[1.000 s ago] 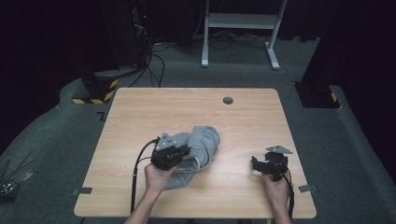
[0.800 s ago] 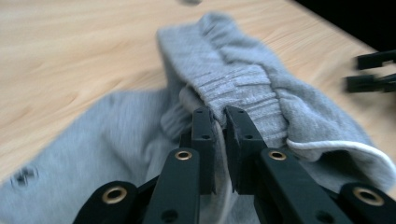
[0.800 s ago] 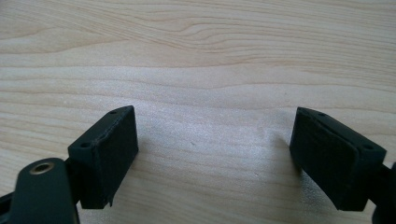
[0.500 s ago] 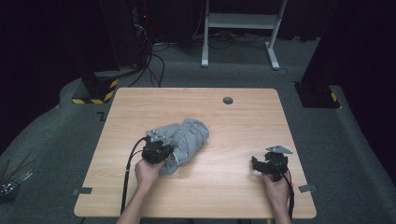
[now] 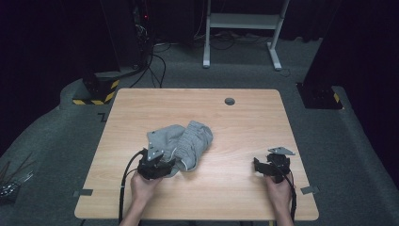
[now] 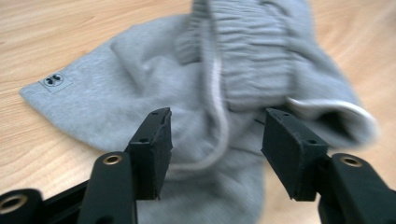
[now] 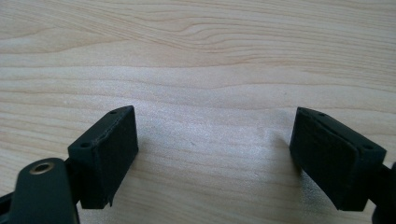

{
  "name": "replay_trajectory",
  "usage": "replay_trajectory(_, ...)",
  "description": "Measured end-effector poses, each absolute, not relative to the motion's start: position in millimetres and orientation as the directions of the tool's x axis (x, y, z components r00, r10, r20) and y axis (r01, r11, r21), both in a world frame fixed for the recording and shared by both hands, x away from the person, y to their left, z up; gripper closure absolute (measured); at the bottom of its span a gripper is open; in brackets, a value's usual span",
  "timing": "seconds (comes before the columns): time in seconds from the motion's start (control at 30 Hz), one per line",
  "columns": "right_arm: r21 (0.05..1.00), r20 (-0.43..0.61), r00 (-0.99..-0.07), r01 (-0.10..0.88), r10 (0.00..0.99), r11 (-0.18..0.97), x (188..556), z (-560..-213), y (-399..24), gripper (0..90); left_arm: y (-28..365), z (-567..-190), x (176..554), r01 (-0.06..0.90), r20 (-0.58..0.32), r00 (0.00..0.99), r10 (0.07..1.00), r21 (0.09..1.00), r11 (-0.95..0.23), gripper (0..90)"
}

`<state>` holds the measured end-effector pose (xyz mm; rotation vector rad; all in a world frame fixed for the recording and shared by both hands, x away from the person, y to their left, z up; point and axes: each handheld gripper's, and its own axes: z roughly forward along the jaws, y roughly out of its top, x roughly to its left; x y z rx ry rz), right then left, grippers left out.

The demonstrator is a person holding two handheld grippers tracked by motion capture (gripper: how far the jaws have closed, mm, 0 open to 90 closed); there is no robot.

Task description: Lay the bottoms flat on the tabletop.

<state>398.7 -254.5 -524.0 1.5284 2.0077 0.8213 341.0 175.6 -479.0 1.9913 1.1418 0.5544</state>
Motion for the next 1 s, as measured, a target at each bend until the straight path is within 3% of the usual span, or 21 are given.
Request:
replay_trajectory(0.1, 0.711, -0.019, -0.258, 0.676, 0.966, 0.194, 399, -524, -254, 15.3, 166, -479, 328, 0.498, 0.037, 0.553, 0.832, 0.786, -0.366, 40.1)
replay_trajectory(0.4, 0.711, -0.019, -0.258, 0.675, 0.966, 0.195, 399, -524, -254, 15.4, 130, -499, 335, 0.495, 0.022, 0.638, 0.770, 0.755, -0.431, 36.1)
replay_trajectory(0.5, 0.711, -0.019, -0.260, 0.675, 0.965, 0.196, 399, -524, -254, 15.5, 121, -503, 342, 0.503, 0.028, 0.641, 0.767, 0.739, -0.448, 45.5)
replay_trajectory(0.67, 0.711, -0.017, -0.259, 0.676, 0.966, 0.194, 399, -524, -254, 15.5, 116, -493, 348, 0.483, 0.033, 0.659, 0.751, 0.747, -0.457, 78.0)
replay_trajectory(0.7, 0.711, -0.020, -0.263, 0.674, 0.965, 0.198, 399, -524, -254, 15.5, 116, -488, 348, 0.474, 0.034, 0.665, 0.746, 0.752, -0.457, 80.8)
replay_trajectory(1.0, 0.711, -0.018, -0.260, 0.676, 0.965, 0.195, 399, -524, -254, 15.6, 140, -419, 343, 0.393, -0.032, 0.678, 0.735, 0.860, -0.325, 84.5)
